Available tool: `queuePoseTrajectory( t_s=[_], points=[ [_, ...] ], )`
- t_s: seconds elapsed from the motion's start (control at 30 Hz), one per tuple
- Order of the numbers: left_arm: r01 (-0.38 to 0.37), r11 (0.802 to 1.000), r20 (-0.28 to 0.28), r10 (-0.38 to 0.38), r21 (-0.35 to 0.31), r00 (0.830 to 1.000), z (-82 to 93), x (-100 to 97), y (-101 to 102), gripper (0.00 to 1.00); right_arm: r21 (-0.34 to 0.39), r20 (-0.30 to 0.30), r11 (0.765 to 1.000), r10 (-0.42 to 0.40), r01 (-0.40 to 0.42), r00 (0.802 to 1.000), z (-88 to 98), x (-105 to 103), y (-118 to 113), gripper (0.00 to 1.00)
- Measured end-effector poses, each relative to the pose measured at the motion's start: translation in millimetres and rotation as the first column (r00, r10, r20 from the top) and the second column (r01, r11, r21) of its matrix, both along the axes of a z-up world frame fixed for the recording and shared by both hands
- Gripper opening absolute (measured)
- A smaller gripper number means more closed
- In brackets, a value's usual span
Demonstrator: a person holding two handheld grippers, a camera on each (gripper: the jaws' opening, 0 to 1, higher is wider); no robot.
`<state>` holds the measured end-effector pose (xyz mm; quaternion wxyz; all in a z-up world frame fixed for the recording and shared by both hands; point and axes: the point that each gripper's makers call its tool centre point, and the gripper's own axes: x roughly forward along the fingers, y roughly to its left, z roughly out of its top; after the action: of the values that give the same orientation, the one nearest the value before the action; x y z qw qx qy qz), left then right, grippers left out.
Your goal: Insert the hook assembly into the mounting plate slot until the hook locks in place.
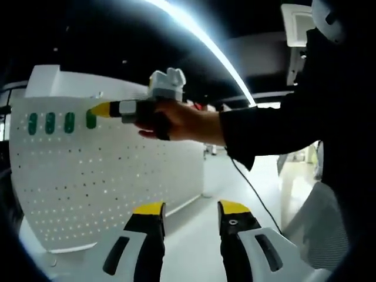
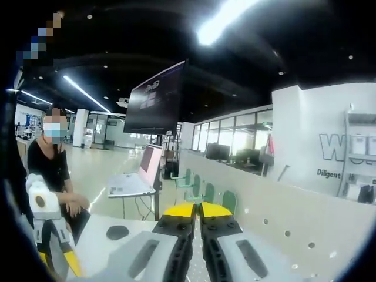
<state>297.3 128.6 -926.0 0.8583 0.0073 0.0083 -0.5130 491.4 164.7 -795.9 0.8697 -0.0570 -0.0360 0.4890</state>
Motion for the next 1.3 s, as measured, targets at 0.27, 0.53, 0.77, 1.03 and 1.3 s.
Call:
queuePoseTrajectory(
  t_s=[0.27,0.53,0.77,1.03,1.3],
  points=[
    [0.001,1.0,-0.001,-0.001,0.001,1.0,-0.3,0.0,0.1,0.35,0.0,0.007,1.0,0.001,-0.001,1.0,-0.1,0.4,1.3,0.01],
    [0.009,1.0,-0.001,-0.009,0.006,1.0,-1.4,-1.1,-1.1,0.35,-0.002,0.017,1.0,0.005,-0.005,1.0,1.1,0.8,2.0,0.01],
    [0.015,1.0,0.001,-0.015,0.012,1.0,-2.3,-1.8,-1.9,0.34,0.005,0.023,1.0,0.0,0.0,1.0,0.7,0.9,0.9,0.01],
    [0.013,1.0,0.002,-0.013,0.008,1.0,-1.4,-1.3,-0.8,0.34,-0.012,0.046,1.0,-0.007,0.008,0.999,1.1,1.2,-1.4,0.01],
    [0.019,1.0,0.002,-0.019,0.012,1.0,-2.0,-2.0,-1.7,0.33,-0.045,0.06,0.999,-0.015,0.018,0.998,1.0,0.2,2.2,0.01]
  ],
)
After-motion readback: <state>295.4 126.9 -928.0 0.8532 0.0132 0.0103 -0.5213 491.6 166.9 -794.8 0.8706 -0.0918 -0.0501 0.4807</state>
